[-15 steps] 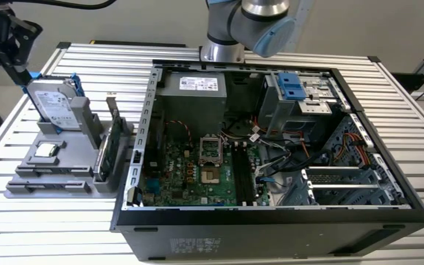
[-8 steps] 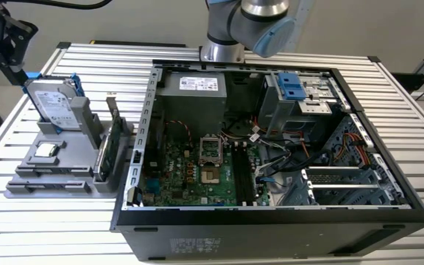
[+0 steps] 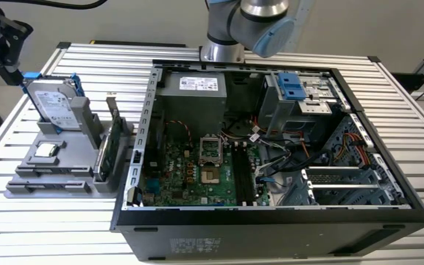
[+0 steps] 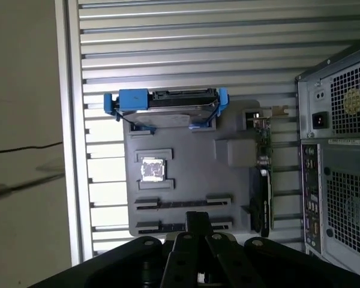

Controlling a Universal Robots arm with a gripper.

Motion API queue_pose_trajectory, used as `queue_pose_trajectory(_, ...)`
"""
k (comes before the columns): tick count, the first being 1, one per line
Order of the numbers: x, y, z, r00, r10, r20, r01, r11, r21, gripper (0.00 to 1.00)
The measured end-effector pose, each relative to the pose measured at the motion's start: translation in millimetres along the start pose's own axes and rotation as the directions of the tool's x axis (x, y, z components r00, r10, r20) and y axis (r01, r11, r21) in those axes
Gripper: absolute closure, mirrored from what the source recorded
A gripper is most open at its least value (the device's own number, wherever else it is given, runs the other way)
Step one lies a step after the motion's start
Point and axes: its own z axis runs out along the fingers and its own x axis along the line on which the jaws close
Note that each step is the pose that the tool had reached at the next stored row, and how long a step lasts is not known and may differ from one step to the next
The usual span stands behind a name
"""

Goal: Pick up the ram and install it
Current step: 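Reach for the ram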

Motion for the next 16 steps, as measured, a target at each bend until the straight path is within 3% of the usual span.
queue_pose_trajectory(8,2.8,-1.0,-0.1,1.0000,-0.001,-0.0002,0.001,1.0000,0.0001,1.00)
queue_pose_trajectory(16,2.3,-8.1,0.3,0.9999,-0.012,-0.0010,0.012,0.9999,-0.0001,1.00)
